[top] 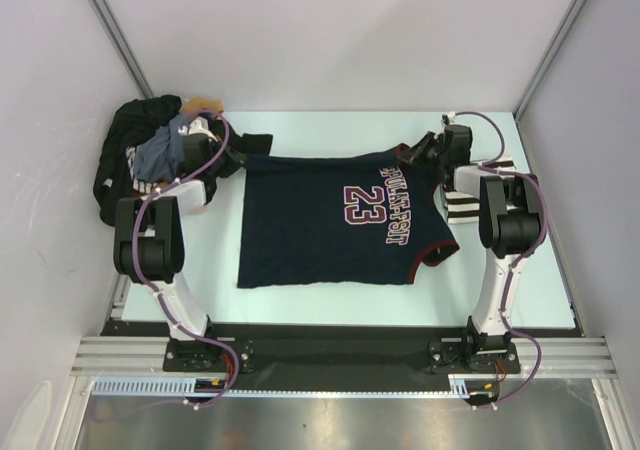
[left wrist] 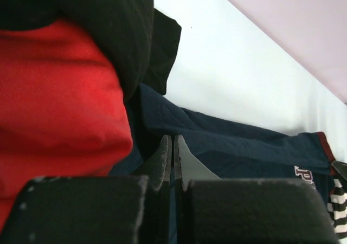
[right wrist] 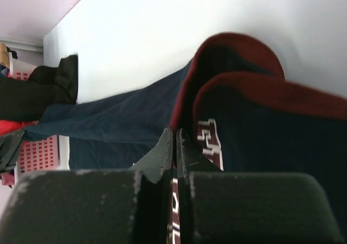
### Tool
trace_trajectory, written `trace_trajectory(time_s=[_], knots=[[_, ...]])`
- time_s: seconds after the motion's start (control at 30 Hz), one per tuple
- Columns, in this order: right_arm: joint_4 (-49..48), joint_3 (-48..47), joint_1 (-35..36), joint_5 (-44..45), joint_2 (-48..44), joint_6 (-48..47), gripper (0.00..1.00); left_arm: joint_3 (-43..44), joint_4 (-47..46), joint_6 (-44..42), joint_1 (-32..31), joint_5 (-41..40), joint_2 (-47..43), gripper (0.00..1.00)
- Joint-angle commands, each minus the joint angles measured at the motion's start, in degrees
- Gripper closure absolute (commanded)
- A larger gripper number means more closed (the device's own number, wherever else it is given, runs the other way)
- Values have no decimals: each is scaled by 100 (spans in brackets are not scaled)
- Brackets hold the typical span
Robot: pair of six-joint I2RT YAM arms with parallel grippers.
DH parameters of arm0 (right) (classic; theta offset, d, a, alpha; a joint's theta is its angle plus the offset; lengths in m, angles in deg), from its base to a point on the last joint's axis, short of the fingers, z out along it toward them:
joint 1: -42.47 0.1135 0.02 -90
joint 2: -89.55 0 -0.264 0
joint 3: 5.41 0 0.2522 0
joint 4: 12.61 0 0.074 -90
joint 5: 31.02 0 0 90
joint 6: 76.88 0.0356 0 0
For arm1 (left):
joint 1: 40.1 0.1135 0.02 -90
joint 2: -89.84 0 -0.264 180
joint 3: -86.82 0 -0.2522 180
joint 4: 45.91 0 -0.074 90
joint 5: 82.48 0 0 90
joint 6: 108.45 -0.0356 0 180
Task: Fold and stack the tank tops
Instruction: Fold the tank top
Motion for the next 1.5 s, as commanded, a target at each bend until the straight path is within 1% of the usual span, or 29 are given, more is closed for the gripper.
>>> trace_trajectory(time_s=[0.0,0.23,0.37,0.57,0.8,1.03,1.23,1.47], knots=[[-390,320,14,124,-526,-173,100,-43,33,-392,17,47,-365,100],[-487,1049,224,563,-1062,-366,100,-218,279,-533,9,74,-339,100],[-645,1428,277,660,-1326,-331,100,-429,218,-612,8,100,-400,100],[-671,1762,427,871,-1484,-322,100,-693,95,-595,0,100,-418,100],[-838,2272,427,1257,-1730,-190,100,-913,69,-577,9,-5,-479,100],[-882,2483,374,1311,-1959,-181,100,-966,7,-524,9,91,-514,100],[-812,2518,295,1293,-2126,-208,100,-755,306,-586,26,30,-594,100],[-935,2791,304,1372,-2179,-129,100,-939,174,-533,26,135,-637,100]])
